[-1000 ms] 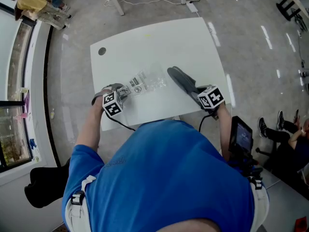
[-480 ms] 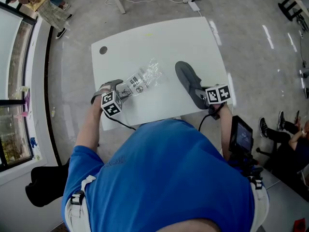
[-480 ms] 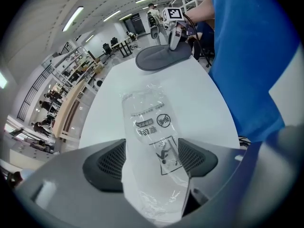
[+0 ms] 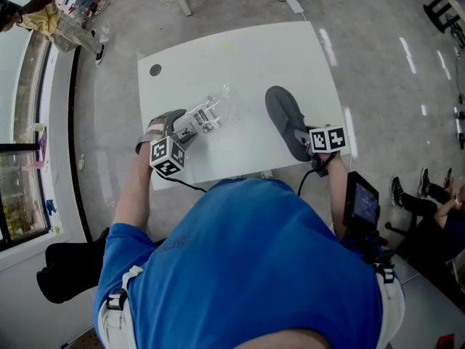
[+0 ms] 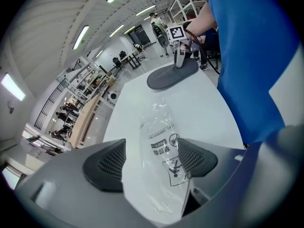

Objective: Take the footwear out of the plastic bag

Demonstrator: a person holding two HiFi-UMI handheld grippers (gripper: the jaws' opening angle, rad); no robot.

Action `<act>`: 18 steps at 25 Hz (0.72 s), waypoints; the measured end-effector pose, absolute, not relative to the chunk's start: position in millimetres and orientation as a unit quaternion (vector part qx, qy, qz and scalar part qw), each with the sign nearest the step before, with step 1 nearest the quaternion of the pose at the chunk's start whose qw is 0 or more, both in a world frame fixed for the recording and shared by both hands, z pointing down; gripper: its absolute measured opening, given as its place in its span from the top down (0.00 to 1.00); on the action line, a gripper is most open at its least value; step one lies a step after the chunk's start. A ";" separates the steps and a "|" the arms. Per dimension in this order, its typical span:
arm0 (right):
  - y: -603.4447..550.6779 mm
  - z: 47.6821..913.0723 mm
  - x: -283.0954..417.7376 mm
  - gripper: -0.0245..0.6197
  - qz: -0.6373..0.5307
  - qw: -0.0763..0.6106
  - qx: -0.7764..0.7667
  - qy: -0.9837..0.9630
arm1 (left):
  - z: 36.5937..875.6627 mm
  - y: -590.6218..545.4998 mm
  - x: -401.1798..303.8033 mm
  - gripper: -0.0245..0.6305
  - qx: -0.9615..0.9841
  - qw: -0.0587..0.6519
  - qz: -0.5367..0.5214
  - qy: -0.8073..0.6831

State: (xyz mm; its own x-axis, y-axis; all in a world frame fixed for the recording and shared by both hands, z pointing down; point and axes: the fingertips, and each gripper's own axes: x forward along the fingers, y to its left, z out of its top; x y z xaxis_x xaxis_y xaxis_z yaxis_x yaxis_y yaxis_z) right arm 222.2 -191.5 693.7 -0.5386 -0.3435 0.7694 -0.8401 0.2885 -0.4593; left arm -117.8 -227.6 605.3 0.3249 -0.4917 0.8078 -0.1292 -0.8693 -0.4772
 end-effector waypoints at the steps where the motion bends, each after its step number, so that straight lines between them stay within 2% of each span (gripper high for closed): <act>1: -192.1 695.4 223.8 0.77 0.448 0.277 0.395 -0.753 | 600.0 -226.9 -113.6 0.42 -0.798 0.172 -0.541 0.203; 9: -192.1 710.0 242.7 0.71 0.422 0.303 0.417 -0.746 | 569.4 -207.4 -78.4 0.42 -0.813 0.178 -0.477 0.283; 18: -193.5 721.4 241.7 0.69 0.360 0.343 0.426 -0.756 | 589.9 -156.8 -45.9 0.43 -0.829 0.144 -0.432 0.326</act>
State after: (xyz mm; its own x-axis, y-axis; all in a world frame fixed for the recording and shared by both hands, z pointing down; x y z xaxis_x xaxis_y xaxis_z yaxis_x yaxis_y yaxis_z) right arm 241.7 -193.5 721.4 -0.4019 -0.3977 0.8248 -0.8909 0.3778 -0.2520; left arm -45.9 -156.8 589.9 0.4154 -0.6642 0.6215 -0.4152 -0.7464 -0.5201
